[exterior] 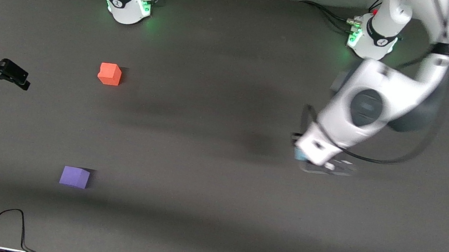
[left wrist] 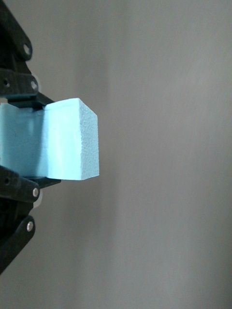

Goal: Place blue block between orange and purple blocks
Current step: 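Lift the blue cube and carry it toward the table middle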

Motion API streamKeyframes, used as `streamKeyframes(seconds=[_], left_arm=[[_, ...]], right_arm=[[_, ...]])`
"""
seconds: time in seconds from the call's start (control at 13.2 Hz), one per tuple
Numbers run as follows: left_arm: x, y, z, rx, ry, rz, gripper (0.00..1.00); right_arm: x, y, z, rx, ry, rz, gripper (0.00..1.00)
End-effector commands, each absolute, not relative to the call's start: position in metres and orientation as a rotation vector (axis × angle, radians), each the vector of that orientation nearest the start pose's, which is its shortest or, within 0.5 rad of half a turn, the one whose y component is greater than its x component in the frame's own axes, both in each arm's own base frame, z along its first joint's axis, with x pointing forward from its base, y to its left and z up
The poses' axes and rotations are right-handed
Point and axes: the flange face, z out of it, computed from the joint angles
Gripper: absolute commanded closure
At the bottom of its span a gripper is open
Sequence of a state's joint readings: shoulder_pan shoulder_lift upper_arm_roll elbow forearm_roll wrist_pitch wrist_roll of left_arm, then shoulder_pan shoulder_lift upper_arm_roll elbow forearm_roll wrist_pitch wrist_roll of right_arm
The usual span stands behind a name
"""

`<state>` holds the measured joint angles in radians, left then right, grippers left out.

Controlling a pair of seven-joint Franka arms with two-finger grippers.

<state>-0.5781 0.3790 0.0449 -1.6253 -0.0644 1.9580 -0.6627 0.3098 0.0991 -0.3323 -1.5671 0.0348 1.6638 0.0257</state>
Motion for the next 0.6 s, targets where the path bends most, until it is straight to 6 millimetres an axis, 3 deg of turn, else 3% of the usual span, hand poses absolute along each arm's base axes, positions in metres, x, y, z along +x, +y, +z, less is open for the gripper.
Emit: streamKeyframes(seconds=[0.0,0.08,0.23,0.45,0.53], left_arm=[[0.55,-0.464,0.358,-3.115,-0.379,0.009,0.57],[0.538,-0.497,0.339,-3.108,-0.398,-0.04,0.57],[0.51,-0.544,0.298,-3.104,-0.388,-0.129,0.57],[0.473,-0.583,0.243,-3.114,-0.322,-0.157,0.57],[0.463,-0.592,0.234,-3.125,-0.291,-0.17,0.57]], right_arm=[[0.59,-0.006,0.584,-3.146,0.085,0.021,0.0],[0.589,-0.007,0.583,-3.146,0.088,0.031,0.0],[0.589,-0.007,0.583,-3.145,0.09,0.038,0.0],[0.589,-0.006,0.584,-3.145,0.088,0.036,0.0],[0.589,-0.006,0.582,-3.145,0.085,0.041,0.0]])
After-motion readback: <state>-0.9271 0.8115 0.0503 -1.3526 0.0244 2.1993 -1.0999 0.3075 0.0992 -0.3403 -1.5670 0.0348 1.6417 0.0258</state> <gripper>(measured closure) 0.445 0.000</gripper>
